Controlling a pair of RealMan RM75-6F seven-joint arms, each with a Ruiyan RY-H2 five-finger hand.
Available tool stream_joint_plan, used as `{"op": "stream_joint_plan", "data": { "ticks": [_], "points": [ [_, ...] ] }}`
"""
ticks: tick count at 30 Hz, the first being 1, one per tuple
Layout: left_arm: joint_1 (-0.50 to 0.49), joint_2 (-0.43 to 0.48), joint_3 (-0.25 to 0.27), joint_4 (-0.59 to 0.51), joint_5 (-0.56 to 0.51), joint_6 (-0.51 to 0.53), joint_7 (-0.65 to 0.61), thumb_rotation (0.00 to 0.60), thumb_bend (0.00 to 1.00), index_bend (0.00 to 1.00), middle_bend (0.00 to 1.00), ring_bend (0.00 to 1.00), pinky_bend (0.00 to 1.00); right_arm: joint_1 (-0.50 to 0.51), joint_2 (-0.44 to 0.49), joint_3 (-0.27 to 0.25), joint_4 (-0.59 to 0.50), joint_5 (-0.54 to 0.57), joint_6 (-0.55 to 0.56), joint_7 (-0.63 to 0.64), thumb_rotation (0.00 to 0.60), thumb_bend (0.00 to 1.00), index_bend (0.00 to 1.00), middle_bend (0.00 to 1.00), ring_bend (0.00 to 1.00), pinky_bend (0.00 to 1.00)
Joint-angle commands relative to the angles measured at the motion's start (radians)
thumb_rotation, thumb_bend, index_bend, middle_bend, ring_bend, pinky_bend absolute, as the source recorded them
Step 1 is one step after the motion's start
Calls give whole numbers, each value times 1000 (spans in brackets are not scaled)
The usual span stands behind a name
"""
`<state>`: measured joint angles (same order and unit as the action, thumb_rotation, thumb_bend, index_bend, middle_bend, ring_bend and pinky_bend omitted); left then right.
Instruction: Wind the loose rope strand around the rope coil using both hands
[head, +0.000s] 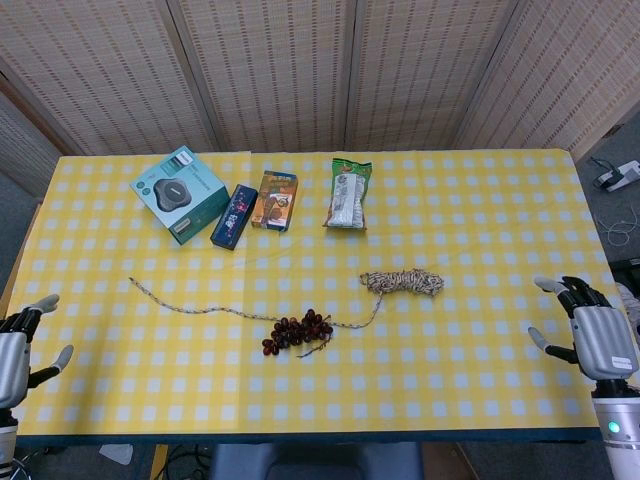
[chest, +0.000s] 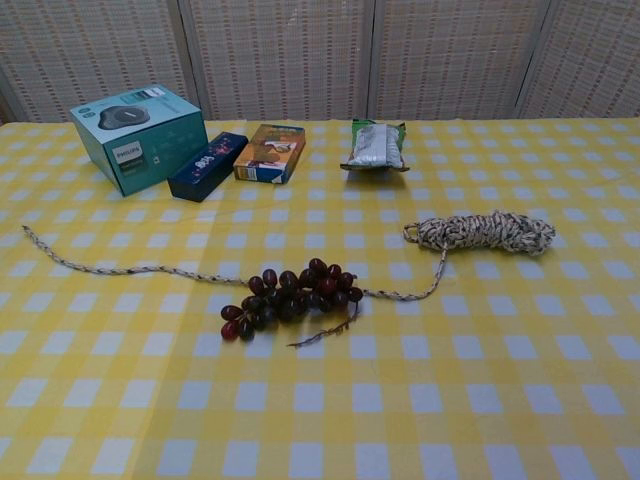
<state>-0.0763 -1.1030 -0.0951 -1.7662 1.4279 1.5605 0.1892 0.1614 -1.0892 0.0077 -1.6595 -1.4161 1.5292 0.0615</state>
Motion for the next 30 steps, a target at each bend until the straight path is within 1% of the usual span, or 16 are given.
{"op": "stream_joint_plan", "data": {
  "ticks": [1,5,8,12,17,24,26,30],
  "points": [
    [-1,2,5,-1,3,-8,-1,600,263,256,307,342,347,-18,4,-4,6,-21,16,15,600,195,253,328,179,267],
    [-6,10,11,-6,6,-25,-2,600,263,256,307,342,345,-27,8,-2,-1,-41,18,6,600,195,261,330,180,267],
    [-8,15,14,-12,5,-38,-14,600,263,256,306,342,345,-20,18,1,-16,-43,-9,-16,600,195,261,331,181,267],
    [-11,18,16,-13,3,-47,-13,600,263,256,306,342,345,12,39,14,-54,-30,-77,-64,600,195,261,317,181,267],
    [-12,18,17,-13,1,-52,-10,600,263,256,306,342,345,76,39,50,-90,-3,-169,-133,600,195,261,294,181,267],
    [-13,16,22,-12,2,-58,-11,600,263,256,304,342,344,206,-17,111,-112,73,-342,-255,600,195,261,288,181,267],
    [-13,20,23,-15,1,-62,-11,600,262,255,301,342,344,239,-43,122,-101,87,-381,-282,600,195,261,288,177,267],
    [-9,30,27,-23,3,-61,-23,600,262,256,294,342,339,309,-106,149,-57,151,-459,-353,600,195,261,283,168,267]
  ]
}}
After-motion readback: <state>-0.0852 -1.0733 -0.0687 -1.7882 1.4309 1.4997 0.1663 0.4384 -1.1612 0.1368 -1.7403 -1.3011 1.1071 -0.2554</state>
